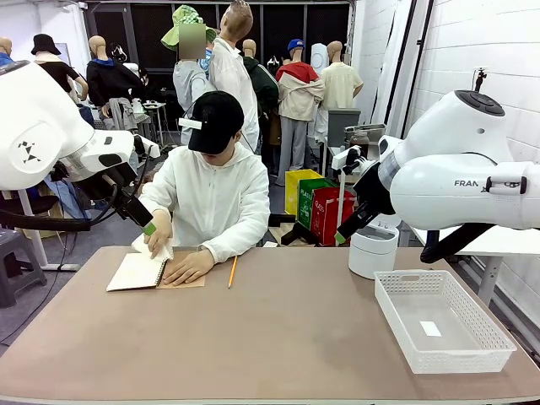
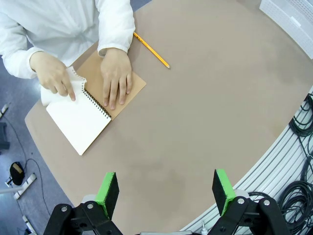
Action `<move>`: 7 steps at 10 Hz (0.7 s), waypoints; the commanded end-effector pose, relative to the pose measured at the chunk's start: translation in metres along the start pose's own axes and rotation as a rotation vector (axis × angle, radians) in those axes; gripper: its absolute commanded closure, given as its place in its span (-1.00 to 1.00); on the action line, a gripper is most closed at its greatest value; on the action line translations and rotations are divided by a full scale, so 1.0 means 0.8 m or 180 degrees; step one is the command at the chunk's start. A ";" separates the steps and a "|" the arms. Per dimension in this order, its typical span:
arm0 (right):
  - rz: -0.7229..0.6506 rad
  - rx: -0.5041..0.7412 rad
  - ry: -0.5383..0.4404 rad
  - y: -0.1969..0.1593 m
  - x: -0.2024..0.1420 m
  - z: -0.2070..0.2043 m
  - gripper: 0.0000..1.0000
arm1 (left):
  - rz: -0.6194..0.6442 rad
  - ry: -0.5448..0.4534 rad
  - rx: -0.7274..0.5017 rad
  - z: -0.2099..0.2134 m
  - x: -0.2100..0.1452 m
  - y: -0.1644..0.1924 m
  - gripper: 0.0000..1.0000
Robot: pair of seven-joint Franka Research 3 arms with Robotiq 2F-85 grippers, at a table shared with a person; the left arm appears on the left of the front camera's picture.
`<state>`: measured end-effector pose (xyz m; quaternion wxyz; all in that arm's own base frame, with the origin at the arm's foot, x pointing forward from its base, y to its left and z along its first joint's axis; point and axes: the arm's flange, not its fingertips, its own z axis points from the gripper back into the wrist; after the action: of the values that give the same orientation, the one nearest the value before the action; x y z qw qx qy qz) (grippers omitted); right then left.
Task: Sort the paper based on its condition.
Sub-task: If a person hands you a paper, place it in the Organizing basket , and if it's crumpled, put it in the Trash can.
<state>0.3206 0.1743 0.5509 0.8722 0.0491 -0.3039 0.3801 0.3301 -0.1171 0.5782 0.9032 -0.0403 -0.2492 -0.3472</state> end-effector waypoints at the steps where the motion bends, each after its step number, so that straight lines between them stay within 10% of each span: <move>1: -0.0002 0.0012 -0.0002 0.000 0.000 0.000 -1.00 | -0.0027 -0.0019 -0.0056 0.001 0.000 -0.001 -1.00; 7: -0.0002 0.0012 -0.0002 0.000 0.000 0.000 -1.00 | -0.0027 -0.0019 -0.0056 0.001 0.000 -0.001 -1.00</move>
<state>0.3206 0.1743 0.5509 0.8722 0.0491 -0.3039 0.3801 0.3301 -0.1171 0.5782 0.9032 -0.0403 -0.2492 -0.3472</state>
